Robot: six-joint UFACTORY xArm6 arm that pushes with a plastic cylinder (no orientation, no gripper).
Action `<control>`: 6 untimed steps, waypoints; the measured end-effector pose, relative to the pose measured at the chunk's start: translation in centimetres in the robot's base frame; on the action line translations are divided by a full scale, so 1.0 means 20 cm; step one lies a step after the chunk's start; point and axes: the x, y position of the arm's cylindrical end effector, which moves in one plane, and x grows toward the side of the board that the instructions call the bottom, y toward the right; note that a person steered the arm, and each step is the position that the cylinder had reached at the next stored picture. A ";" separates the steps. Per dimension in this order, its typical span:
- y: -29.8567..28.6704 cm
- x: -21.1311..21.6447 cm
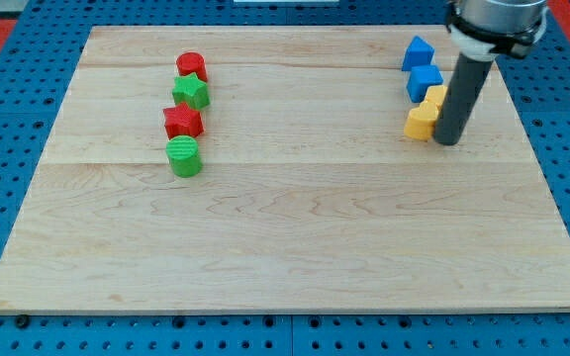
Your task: Move the hexagon diagonal to the bottom left of the blue cube
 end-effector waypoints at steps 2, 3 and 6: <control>0.10 -0.30; -0.05 -0.32; 0.22 -0.24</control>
